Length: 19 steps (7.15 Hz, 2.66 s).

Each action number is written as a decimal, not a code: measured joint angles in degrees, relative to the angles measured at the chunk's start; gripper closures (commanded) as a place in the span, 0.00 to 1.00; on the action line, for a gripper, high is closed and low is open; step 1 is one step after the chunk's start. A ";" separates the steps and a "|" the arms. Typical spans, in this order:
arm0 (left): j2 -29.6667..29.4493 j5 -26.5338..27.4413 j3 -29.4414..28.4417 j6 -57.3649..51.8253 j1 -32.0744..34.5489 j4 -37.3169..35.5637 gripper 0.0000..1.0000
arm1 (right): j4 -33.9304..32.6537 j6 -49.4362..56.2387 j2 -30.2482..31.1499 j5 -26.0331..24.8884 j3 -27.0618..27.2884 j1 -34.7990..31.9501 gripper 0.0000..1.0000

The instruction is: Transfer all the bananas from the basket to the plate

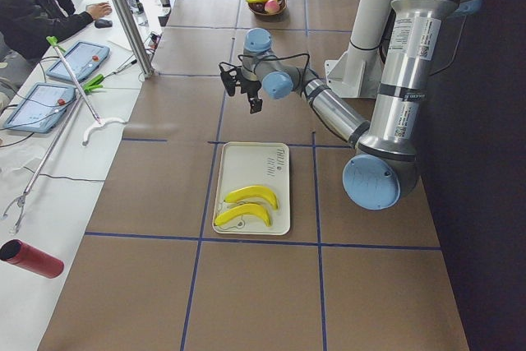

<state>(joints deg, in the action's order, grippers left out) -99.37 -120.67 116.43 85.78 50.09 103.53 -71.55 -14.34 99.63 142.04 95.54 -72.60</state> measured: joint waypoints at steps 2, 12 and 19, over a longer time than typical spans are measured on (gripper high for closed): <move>0.02 0.00 0.28 0.00 0.01 0.00 0.00 | 0.16 0.03 0.03 -0.01 0.02 0.00 0.94; -0.38 -0.73 -0.63 -0.06 -0.19 0.17 0.01 | 3.67 -13.53 -5.40 0.37 14.94 -9.43 1.00; -14.53 -0.73 -1.18 16.37 -1.99 12.97 0.01 | 2.05 -52.31 -30.33 -17.43 21.18 26.04 0.99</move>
<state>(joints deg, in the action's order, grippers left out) -113.91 -121.41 115.25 102.15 48.10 116.51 -69.50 -66.65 69.30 124.61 116.73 -46.56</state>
